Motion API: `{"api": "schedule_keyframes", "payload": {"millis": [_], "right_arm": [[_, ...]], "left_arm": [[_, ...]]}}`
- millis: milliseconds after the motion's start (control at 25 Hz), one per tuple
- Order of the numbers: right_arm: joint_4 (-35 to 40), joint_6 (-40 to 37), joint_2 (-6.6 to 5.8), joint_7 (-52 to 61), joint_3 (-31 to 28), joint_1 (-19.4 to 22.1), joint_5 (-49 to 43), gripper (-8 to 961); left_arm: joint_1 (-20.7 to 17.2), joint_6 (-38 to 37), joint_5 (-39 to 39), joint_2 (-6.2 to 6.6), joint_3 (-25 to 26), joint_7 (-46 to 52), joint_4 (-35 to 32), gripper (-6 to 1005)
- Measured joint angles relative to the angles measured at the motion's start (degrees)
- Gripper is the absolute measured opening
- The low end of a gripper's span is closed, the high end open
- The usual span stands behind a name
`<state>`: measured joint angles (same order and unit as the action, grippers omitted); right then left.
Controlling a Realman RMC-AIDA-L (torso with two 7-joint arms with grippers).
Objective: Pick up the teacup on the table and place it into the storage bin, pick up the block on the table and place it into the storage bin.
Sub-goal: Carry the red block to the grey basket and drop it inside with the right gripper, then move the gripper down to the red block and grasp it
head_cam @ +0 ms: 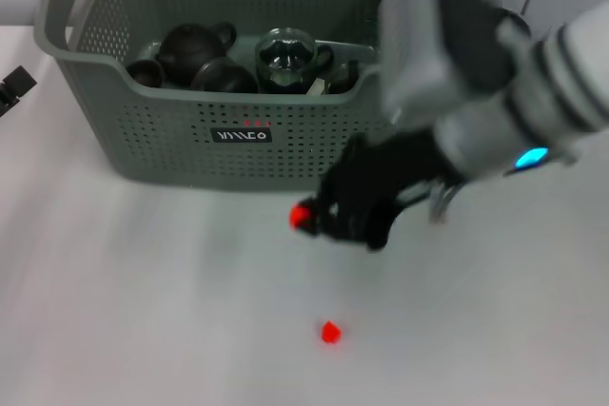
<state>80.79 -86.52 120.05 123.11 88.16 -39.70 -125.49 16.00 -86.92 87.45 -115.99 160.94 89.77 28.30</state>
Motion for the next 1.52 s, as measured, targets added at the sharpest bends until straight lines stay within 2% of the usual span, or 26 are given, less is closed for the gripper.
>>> {"api": "schedule_keyframes", "payload": {"millis": [160, 240, 320, 520, 640, 760, 1000, 1160, 1280, 1400, 1480, 1520], "right_arm": [[6.91, -5.62, 0.11, 3.34, -12.46, -2.23, 2.57, 175], [8.19, -4.05, 0.09, 5.78, -17.02, -3.55, 3.75, 178], [6.84, 0.89, 0.11, 8.75, -19.74, -4.71, 3.95, 181], [-6.07, 17.79, -0.47, 12.70, -21.63, -8.67, 1.02, 189], [-16.64, 22.33, -1.57, 12.21, -21.78, -13.23, -1.65, 193], [-24.53, 24.32, -2.10, 11.70, -22.40, -17.38, -4.39, 198], [-28.34, 25.15, -1.26, 11.71, -22.02, -19.76, -9.64, 207], [-23.83, 23.22, -0.38, 11.74, -21.92, -18.54, -11.55, 213], [-16.58, 18.94, 0.10, 12.21, -22.03, -15.71, -10.66, 324], [-9.21, 11.25, 0.16, 12.13, -21.66, -12.32, -8.11, 434], [-5.72, 4.23, 0.06, 10.76, -21.02, -10.24, -6.36, 683], [-4.59, 0.12, 0.01, 9.15, -20.48, -9.25, -5.78, 703]], "left_arm": [[0.12, 0.00, 0.00, 0.07, -0.04, 0.10, 0.00, 921], [0.25, -0.01, 0.00, 0.07, -0.07, 0.11, 0.00, 920], [0.32, -0.01, 0.00, 0.05, -0.08, 0.12, 0.00, 920], [0.43, 0.07, 0.00, -0.04, -0.10, 0.10, -0.01, 920], [0.34, 0.03, 0.00, 0.01, -0.10, 0.14, -0.01, 920], [0.08, 0.06, 0.00, -0.01, -0.09, 0.11, 0.00, 920], [0.03, 0.09, 0.00, -0.08, -0.10, 0.07, -0.01, 921], [0.15, 0.10, -0.06, 0.11, -0.10, 0.00, -0.50, 921], [0.18, 0.09, -0.09, 0.18, -0.10, -0.01, -0.62, 921], [0.17, 0.08, -0.10, 0.18, -0.11, 0.04, -0.63, 921], [0.18, 0.10, -0.10, 0.20, -0.11, 0.08, -0.62, 921], [0.27, 0.18, -0.10, 0.23, -0.10, 0.10, -0.63, 921]]}}
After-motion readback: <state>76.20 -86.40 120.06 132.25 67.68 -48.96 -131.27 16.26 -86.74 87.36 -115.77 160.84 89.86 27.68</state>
